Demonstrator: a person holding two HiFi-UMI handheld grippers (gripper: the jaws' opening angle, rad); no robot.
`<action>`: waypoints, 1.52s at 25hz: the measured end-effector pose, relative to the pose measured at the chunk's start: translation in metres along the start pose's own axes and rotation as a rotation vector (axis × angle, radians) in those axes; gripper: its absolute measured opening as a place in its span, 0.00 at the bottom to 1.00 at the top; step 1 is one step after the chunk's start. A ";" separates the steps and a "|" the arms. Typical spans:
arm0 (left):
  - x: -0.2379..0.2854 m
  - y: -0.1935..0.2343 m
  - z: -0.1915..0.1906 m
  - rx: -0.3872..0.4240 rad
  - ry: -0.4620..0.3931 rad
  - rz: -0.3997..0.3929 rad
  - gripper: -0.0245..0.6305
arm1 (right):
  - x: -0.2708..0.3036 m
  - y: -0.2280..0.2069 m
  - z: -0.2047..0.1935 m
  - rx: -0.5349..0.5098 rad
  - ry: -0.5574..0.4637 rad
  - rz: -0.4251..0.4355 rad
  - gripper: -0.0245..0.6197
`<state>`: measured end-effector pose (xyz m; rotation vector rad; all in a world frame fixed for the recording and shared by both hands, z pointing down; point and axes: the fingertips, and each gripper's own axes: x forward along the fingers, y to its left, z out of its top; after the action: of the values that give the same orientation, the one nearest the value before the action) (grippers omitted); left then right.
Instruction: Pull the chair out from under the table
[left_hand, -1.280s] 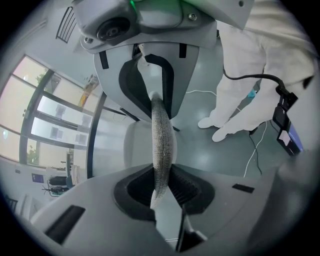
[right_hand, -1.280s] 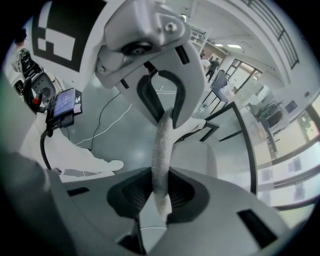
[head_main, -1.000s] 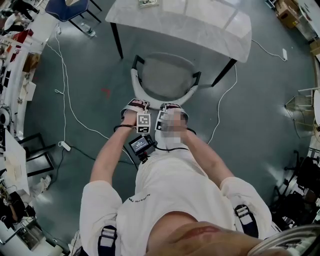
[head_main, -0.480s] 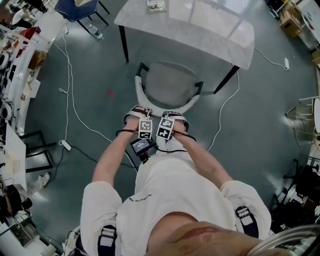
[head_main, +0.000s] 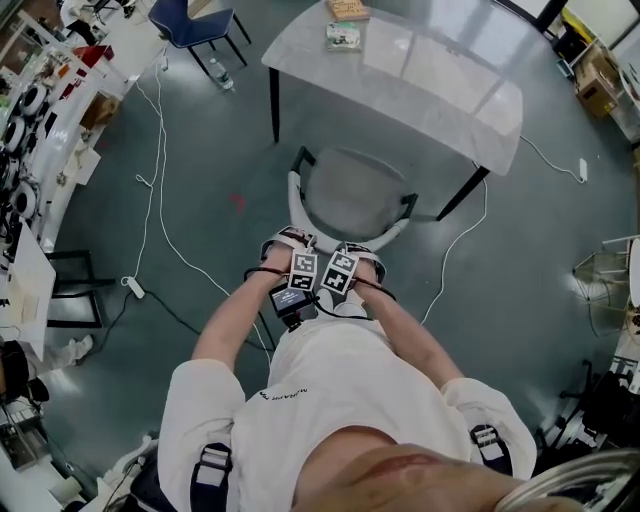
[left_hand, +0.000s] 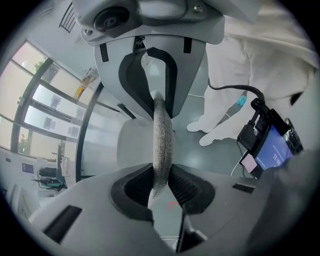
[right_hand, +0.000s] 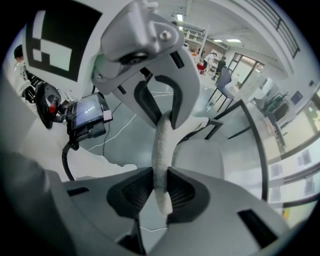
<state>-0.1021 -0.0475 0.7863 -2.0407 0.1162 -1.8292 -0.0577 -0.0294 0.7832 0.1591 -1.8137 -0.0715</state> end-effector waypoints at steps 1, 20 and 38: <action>-0.001 0.000 -0.001 -0.016 0.002 -0.006 0.15 | 0.000 0.000 0.001 -0.008 0.003 -0.001 0.17; -0.081 0.050 0.014 -0.439 -0.161 0.103 0.06 | -0.081 -0.023 0.028 0.135 -0.272 0.029 0.06; -0.215 0.150 -0.020 -1.207 -0.489 0.430 0.04 | -0.212 -0.112 0.104 0.431 -0.756 -0.104 0.06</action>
<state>-0.1222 -0.1211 0.5347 -2.7615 1.6847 -0.9450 -0.0996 -0.1125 0.5390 0.5952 -2.5567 0.2174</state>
